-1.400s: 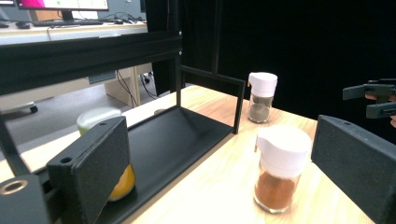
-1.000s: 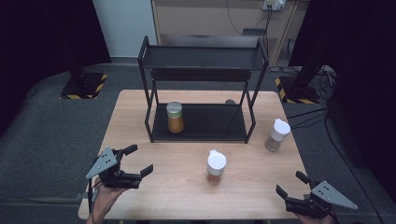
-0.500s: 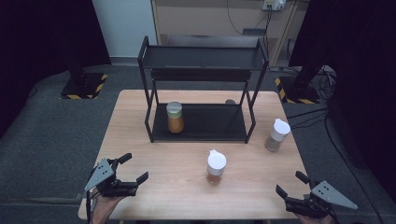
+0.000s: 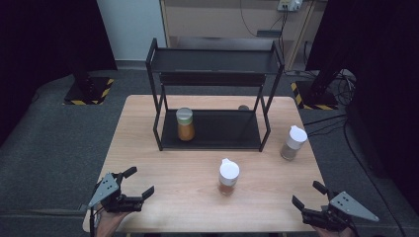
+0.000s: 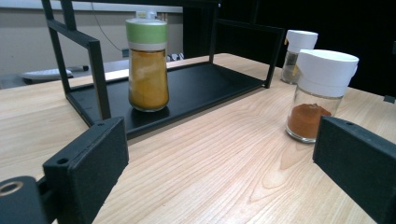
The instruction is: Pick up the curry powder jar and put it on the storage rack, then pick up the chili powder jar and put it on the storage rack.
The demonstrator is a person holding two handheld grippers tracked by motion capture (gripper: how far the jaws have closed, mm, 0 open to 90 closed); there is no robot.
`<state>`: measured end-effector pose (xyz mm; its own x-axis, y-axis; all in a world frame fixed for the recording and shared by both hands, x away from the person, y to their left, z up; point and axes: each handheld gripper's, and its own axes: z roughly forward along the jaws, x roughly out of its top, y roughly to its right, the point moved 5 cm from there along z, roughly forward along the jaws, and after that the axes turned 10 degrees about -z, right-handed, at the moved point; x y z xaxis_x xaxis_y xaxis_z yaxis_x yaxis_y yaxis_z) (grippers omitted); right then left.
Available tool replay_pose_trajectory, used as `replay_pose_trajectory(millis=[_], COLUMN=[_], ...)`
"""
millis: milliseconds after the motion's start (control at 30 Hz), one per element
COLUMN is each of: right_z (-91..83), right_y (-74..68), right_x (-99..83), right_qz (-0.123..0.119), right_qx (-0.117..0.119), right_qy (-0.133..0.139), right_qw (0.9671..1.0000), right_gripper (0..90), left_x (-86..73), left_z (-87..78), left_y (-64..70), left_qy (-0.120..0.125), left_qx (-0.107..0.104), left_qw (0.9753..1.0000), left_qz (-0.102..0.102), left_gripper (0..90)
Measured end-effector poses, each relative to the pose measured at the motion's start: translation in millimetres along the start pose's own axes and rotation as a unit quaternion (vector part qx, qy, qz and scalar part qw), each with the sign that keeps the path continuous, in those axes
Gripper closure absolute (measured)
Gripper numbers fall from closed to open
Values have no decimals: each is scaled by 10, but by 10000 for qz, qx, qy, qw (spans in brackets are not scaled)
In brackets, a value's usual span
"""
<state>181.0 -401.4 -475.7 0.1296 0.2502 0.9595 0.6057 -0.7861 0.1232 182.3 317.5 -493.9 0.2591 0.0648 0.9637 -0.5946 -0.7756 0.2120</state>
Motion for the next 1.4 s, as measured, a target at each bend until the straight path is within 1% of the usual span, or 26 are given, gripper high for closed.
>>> replay_pose_trajectory(millis=[67,133,200,300,400,500,633,1067,1267,1400], right_z=[-1,-2,-2,0,-1,-3,-3,1,8,9], right_y=[0,1,3,5,8,11,13,5,9,6], right_x=[0,0,-1,-2,-4,-6,-8,1,19,42], right_qz=[-4,5,16,7,15,37,40,30,59,69], right_qx=[11,9,9,6,6,10,14,14,64,93], right_qy=[4,6,2,-1,0,2,3,-3,-19,-30], right_qw=[10000,10000,10000,10000,10000,10000,10000,10000,10000,9999], right_gripper=[74,74,74,74,74,74,74,74,74,74], left_x=[-3,-3,-2,-10,-17,-18,-12,-3,3,1], left_z=[-4,-6,-11,-29,-54,-58,-46,-43,-30,-19], left_y=[7,11,21,22,14,22,43,58,78,78], left_qy=[-21,-40,-37,23,112,125,77,30,-29,-51], left_qx=[72,129,231,382,461,515,535,480,457,433], left_qw=[10000,9999,9997,9993,9988,9986,9985,9988,9989,9990], left_qz=[52,31,8,-29,-77,-80,10,44,114,115], left_gripper=[24,20,14,9,4,0,0,1,2,2])
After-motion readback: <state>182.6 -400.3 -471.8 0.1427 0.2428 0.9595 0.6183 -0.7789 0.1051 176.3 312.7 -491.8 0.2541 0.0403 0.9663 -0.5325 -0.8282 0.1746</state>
